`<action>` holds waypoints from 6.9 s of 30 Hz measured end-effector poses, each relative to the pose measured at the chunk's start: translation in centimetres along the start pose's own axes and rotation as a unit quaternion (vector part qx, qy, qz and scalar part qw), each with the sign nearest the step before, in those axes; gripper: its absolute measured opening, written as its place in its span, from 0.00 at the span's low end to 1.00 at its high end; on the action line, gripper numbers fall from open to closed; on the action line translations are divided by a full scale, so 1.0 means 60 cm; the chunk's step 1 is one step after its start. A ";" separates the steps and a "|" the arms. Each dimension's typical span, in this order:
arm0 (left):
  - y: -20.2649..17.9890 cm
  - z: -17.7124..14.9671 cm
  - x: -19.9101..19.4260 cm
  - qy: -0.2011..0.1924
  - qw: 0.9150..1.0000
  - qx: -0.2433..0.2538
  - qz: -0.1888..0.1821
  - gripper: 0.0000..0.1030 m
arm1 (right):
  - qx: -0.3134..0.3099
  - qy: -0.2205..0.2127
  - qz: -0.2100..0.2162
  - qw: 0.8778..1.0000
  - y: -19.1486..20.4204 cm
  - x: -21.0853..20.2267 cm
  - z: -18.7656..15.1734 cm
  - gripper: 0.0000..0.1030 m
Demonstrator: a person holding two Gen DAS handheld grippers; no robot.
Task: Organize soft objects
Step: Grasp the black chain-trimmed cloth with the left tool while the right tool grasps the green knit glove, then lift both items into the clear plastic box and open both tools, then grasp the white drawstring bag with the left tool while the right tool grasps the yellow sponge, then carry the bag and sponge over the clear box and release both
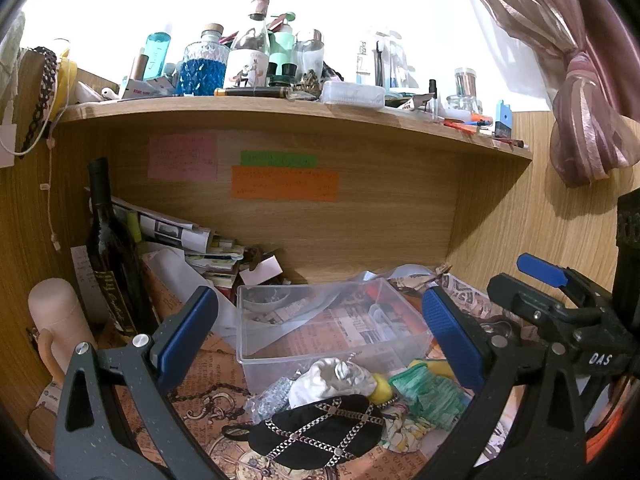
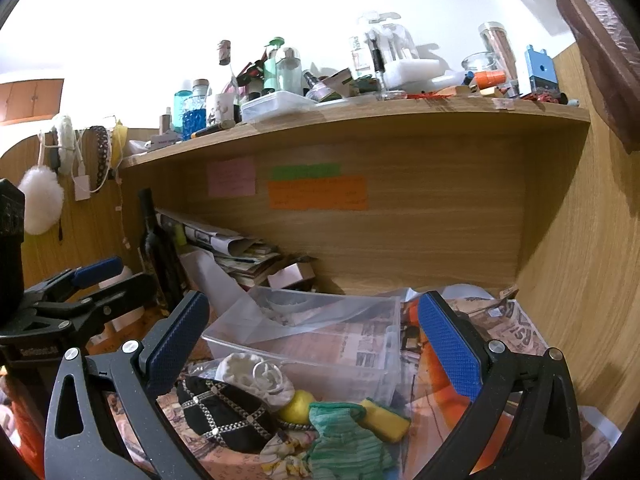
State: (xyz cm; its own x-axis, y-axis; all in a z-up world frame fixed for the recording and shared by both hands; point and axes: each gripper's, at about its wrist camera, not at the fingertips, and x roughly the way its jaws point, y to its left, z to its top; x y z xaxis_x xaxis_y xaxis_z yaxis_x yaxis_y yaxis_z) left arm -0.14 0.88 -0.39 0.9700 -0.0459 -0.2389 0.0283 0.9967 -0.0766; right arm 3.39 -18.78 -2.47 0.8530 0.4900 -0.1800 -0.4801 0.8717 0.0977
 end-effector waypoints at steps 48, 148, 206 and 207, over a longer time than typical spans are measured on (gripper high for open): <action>0.060 -0.196 0.108 0.219 0.973 -0.066 -0.018 0.31 | 0.035 0.268 0.009 0.963 -0.051 0.139 -0.180 0.69; 0.070 0.005 0.209 0.133 0.991 -0.024 -0.015 0.89 | -0.035 0.115 0.017 0.993 -0.051 0.178 -0.010 0.85; 0.025 -0.111 0.130 0.166 0.985 -0.011 -0.041 0.21 | 0.001 0.158 0.033 0.987 -0.075 0.118 -0.091 0.29; 0.025 -0.102 0.127 0.158 0.986 -0.012 -0.041 0.21 | -0.001 0.150 0.032 0.988 -0.073 0.115 -0.085 0.29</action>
State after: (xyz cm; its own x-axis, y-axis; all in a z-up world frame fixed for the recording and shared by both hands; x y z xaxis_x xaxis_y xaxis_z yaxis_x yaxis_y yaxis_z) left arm 5.84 1.62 -8.27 0.8404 -0.1482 -0.5213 0.0938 0.9871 -0.1294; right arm 10.34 -19.24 -9.12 0.7211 0.5216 -0.4560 -0.5323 0.8384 0.1172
